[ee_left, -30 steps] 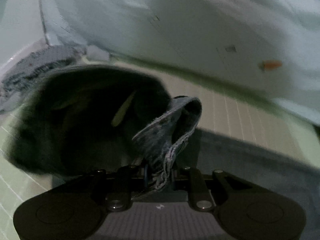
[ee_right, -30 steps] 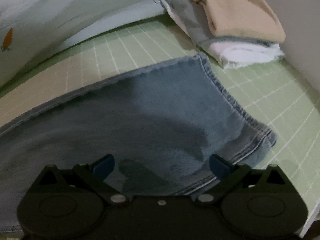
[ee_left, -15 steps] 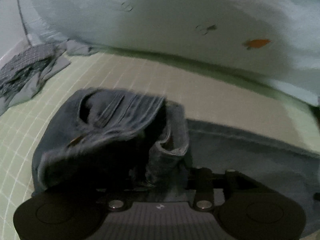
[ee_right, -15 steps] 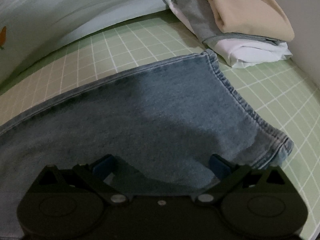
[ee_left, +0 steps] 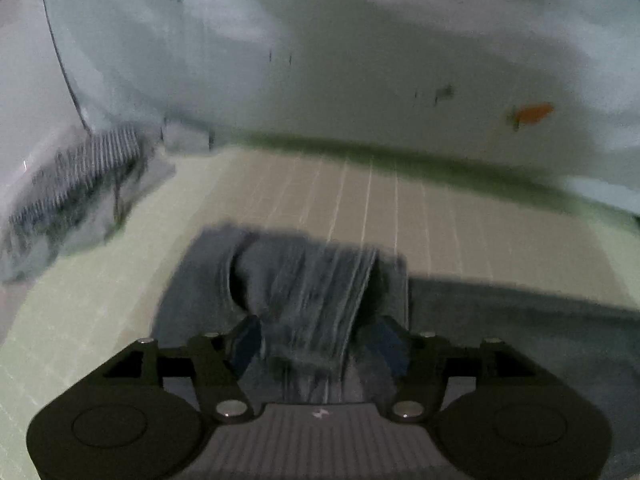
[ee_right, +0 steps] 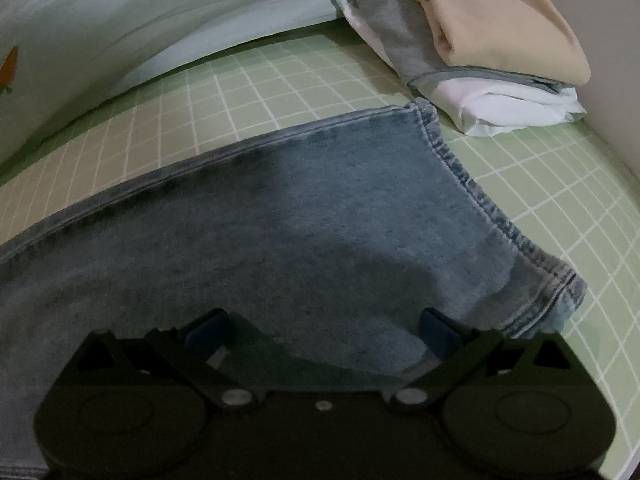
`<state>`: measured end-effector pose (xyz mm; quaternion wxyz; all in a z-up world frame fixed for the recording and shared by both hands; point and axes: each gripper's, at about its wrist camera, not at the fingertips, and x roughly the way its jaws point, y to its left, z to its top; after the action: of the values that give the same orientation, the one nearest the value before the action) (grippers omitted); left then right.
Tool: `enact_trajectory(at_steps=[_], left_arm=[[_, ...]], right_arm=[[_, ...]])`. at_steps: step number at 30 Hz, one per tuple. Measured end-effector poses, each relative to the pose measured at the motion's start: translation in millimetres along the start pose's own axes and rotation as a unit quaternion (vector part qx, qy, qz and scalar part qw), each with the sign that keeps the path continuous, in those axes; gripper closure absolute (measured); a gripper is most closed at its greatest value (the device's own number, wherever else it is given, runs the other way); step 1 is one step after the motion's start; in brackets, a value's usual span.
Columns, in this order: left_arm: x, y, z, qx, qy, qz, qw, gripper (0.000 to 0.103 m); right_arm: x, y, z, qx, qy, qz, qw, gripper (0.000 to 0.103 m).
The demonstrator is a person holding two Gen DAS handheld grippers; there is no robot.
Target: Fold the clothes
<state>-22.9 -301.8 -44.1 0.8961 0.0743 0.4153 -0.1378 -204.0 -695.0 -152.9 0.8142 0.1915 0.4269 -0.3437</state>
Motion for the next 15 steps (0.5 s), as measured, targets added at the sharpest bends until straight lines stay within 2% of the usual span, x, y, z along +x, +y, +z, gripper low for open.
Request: enact_trajectory(at_steps=[3, 6, 8, 9, 10, 11, 13, 15], left_arm=[[11.6, -4.6, -11.3, 0.016, 0.020, 0.008, 0.9996, 0.023], [23.0, -12.9, -18.4, 0.046, 0.030, 0.036, 0.9979, 0.023], [28.2, -14.6, -20.0, 0.049, 0.033, 0.040, 0.9974, 0.024], [30.0, -14.5, -20.1, 0.046, 0.032, 0.040, 0.9976, 0.032], [31.1, -13.4, -19.9, 0.040, 0.035, 0.040, 0.9978, 0.058], [32.0, -12.1, -19.6, 0.034, 0.039, 0.040, 0.9979, 0.075], [28.6, -9.9, -16.7, 0.022, 0.039, 0.031, 0.9985, 0.086], [16.7, -8.3, -10.1, 0.009, 0.027, 0.009, 0.9996, 0.091]], right_arm=[[-0.3, 0.7, -0.7, -0.001, -0.001, -0.001, 1.000, 0.000], [-0.9, -0.1, -0.6, -0.001, -0.001, 0.000, 1.000, 0.000], [-1.3, -0.4, -0.9, -0.002, -0.001, 0.000, 1.000, 0.000], [-1.4, -0.6, -1.1, -0.001, -0.001, 0.000, 1.000, 0.000], [-1.5, -0.8, -1.3, -0.001, -0.002, -0.001, 1.000, 0.000], [-1.7, -0.7, -1.6, 0.000, -0.002, -0.001, 1.000, 0.000], [-1.7, -0.4, -2.1, 0.002, -0.004, -0.002, 1.000, 0.000], [-1.8, 0.1, -2.4, 0.002, -0.004, -0.003, 1.000, 0.000]])
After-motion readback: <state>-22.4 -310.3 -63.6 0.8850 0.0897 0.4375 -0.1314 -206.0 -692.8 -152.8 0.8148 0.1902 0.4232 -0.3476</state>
